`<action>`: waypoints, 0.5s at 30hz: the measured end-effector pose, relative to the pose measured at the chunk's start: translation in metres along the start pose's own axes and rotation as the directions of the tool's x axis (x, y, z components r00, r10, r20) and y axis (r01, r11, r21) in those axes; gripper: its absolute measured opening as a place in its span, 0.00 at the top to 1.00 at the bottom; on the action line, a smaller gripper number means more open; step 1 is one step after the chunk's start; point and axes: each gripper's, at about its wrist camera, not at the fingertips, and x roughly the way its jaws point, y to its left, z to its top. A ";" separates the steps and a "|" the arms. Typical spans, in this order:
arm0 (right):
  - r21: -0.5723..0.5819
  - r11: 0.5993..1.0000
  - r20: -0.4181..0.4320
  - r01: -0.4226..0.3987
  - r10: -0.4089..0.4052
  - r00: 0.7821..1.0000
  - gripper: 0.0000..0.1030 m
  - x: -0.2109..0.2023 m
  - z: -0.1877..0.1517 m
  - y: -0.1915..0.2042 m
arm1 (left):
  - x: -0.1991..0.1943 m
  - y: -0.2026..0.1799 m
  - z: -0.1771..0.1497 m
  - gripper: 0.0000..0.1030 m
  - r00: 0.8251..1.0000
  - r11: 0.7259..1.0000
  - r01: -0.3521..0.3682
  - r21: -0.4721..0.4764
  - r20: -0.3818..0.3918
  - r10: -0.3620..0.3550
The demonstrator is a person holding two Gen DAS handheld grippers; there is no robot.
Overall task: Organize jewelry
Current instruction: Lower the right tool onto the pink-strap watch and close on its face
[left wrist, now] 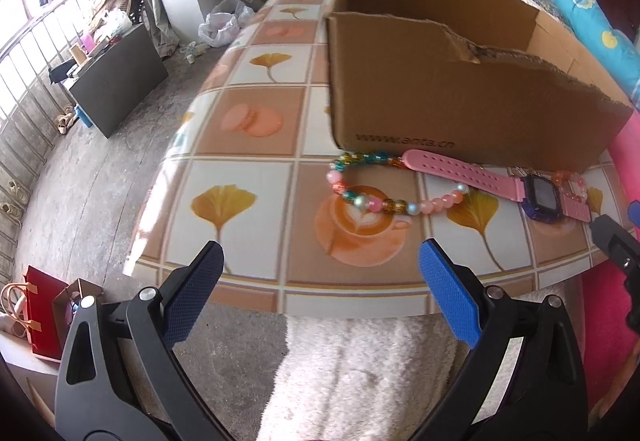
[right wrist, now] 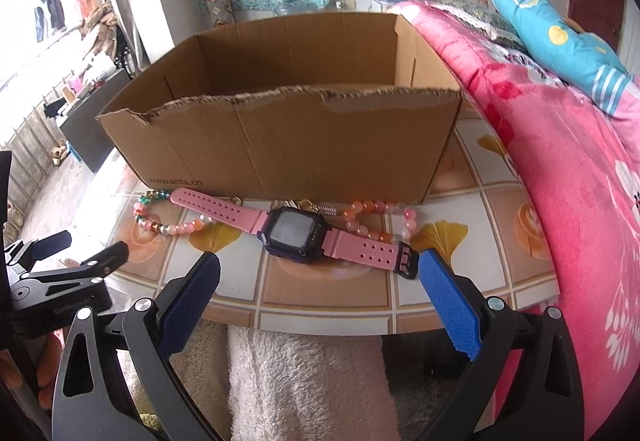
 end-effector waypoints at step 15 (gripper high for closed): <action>-0.167 0.966 0.016 -0.198 0.204 0.979 0.13 -0.004 0.012 0.053 | -0.002 0.039 0.001 0.08 0.967 0.974 0.225 -0.017 0.124 -0.221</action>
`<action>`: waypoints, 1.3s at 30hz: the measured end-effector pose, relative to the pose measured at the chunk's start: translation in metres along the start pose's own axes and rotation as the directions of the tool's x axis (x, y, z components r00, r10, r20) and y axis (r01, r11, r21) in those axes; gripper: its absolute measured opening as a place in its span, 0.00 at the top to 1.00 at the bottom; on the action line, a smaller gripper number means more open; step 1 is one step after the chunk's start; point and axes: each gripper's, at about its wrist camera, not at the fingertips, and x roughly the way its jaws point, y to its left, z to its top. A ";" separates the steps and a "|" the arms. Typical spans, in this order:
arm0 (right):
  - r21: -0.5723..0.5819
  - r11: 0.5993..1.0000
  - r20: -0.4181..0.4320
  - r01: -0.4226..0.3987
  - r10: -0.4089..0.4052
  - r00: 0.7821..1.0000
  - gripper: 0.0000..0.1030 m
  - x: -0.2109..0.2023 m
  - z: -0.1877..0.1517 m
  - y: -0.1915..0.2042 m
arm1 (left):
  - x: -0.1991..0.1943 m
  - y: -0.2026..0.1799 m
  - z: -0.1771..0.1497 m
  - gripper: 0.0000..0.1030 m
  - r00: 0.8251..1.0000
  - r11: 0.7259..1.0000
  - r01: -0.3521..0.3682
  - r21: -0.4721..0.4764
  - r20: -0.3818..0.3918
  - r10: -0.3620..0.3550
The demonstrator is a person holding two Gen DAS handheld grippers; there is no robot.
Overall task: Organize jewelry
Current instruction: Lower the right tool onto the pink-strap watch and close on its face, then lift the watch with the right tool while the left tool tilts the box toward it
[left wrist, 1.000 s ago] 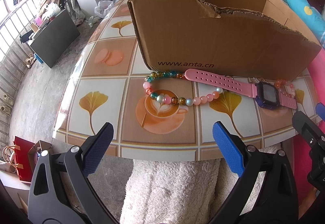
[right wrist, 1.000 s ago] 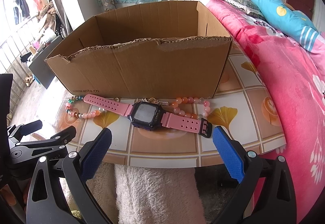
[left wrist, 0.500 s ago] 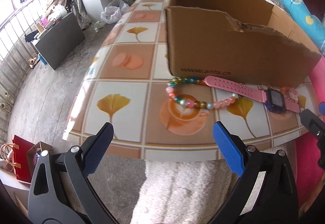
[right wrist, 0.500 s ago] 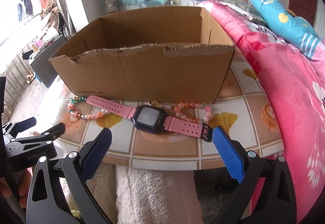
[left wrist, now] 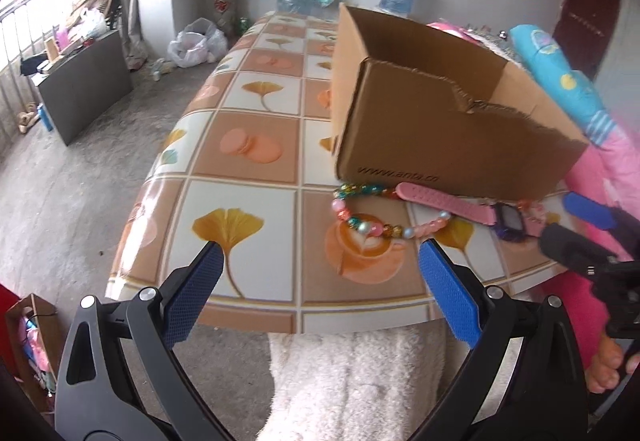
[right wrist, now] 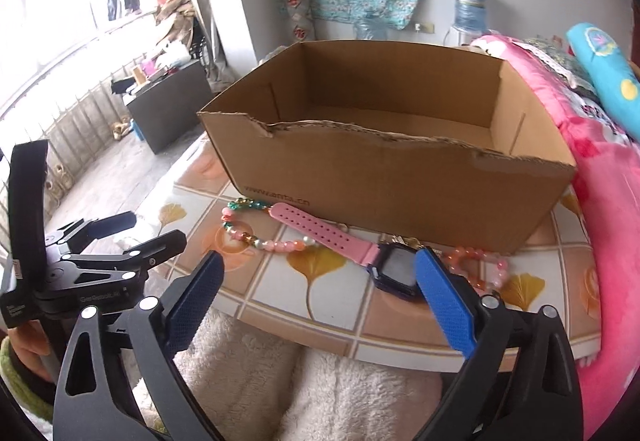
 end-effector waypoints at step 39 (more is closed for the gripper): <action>-0.255 0.960 -0.366 -0.112 0.011 0.930 0.51 0.067 0.009 -0.056 | 0.036 -0.131 -0.006 0.43 0.995 0.847 0.052 0.529 0.045 -0.089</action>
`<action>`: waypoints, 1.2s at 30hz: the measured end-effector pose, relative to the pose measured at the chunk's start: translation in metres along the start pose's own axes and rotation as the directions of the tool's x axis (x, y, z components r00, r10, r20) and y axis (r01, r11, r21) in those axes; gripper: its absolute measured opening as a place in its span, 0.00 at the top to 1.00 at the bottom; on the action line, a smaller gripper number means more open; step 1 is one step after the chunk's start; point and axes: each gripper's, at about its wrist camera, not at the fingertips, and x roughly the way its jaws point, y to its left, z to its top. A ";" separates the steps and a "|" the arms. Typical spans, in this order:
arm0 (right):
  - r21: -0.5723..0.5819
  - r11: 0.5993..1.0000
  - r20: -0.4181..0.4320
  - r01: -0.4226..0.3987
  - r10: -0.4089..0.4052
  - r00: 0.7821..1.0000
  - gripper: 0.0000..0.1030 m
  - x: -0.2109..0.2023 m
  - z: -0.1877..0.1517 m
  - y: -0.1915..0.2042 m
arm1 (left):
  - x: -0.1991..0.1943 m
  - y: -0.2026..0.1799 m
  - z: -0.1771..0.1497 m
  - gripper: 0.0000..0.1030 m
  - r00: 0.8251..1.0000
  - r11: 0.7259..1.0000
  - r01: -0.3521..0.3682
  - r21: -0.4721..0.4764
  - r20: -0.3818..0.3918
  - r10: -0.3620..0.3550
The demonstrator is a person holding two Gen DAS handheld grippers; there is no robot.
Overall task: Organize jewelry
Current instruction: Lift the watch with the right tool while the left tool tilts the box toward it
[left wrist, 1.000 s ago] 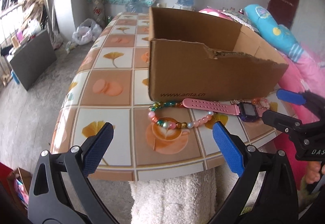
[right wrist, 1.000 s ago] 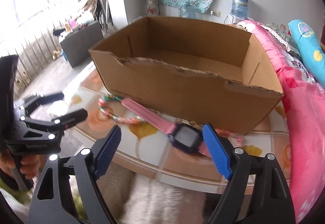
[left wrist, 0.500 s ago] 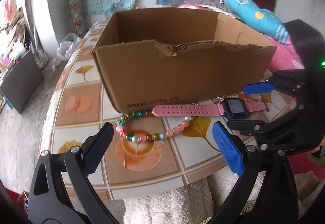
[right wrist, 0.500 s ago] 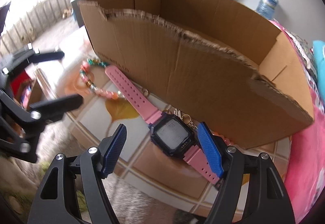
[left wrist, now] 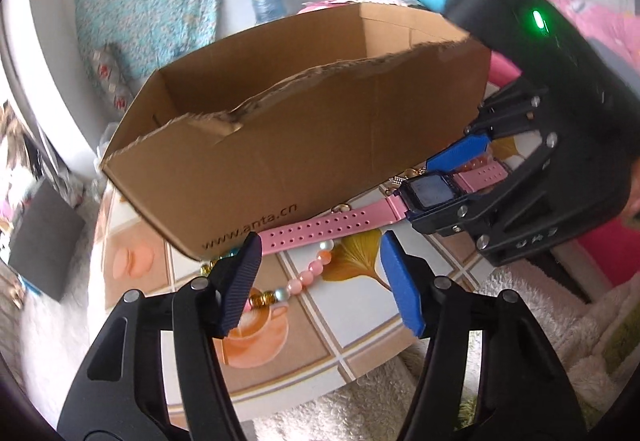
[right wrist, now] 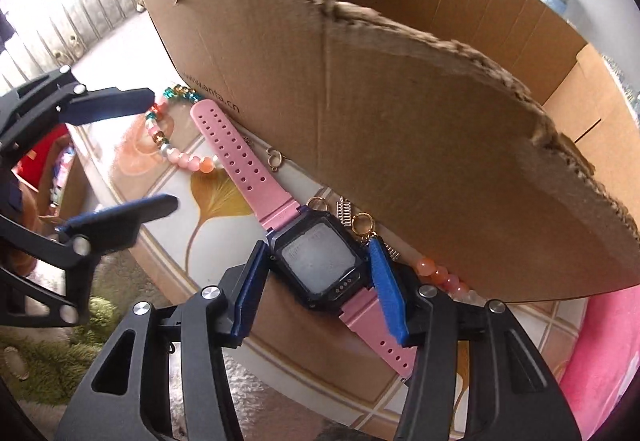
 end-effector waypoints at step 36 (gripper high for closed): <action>0.048 0.995 0.134 -0.093 0.086 0.987 0.50 -0.025 -0.053 -0.043 | 0.031 0.031 0.026 0.87 0.953 0.972 0.140 -0.187 -0.242 -0.184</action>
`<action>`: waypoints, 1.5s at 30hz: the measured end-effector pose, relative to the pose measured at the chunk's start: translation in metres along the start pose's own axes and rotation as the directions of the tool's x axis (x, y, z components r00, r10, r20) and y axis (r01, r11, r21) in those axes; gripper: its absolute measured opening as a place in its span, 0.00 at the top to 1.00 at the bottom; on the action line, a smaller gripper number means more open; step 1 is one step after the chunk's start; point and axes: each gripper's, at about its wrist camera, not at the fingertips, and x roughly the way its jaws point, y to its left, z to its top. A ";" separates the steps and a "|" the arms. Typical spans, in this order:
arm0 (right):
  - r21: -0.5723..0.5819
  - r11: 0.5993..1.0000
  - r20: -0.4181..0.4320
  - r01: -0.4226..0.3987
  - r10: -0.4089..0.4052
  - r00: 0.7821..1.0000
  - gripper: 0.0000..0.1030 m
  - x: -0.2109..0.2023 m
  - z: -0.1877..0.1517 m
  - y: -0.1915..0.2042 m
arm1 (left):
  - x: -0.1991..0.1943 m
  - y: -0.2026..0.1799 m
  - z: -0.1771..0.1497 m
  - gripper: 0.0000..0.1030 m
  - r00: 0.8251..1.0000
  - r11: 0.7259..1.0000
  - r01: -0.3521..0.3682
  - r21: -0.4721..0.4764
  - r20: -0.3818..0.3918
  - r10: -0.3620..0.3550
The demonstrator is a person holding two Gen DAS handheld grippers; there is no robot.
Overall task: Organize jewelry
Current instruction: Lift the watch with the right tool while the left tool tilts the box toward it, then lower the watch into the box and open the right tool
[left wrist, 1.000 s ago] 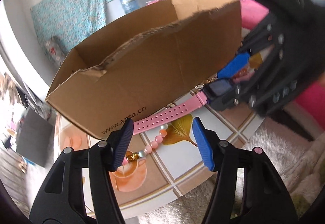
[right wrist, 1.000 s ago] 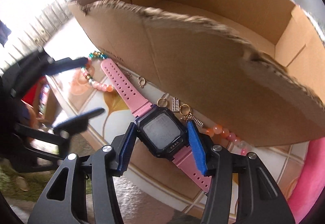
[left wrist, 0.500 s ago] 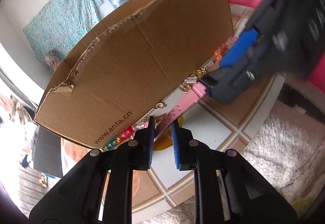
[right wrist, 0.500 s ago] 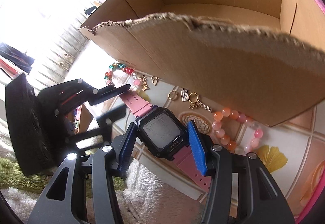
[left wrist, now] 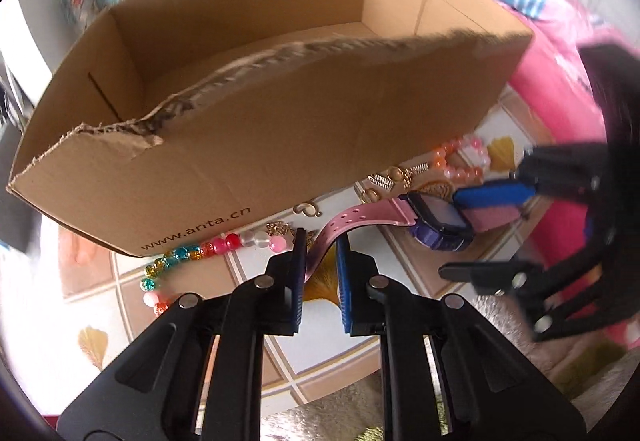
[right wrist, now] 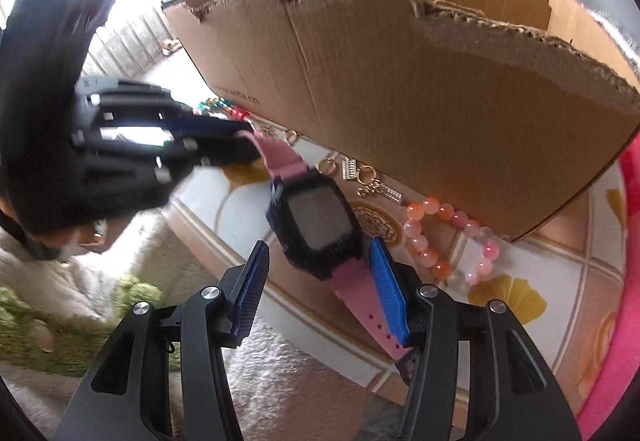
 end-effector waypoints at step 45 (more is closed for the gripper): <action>0.055 0.998 -0.071 -0.015 0.019 0.997 0.96 0.035 0.237 -0.093 | -0.014 0.113 0.181 0.97 0.984 0.987 -0.147 -0.059 0.095 0.152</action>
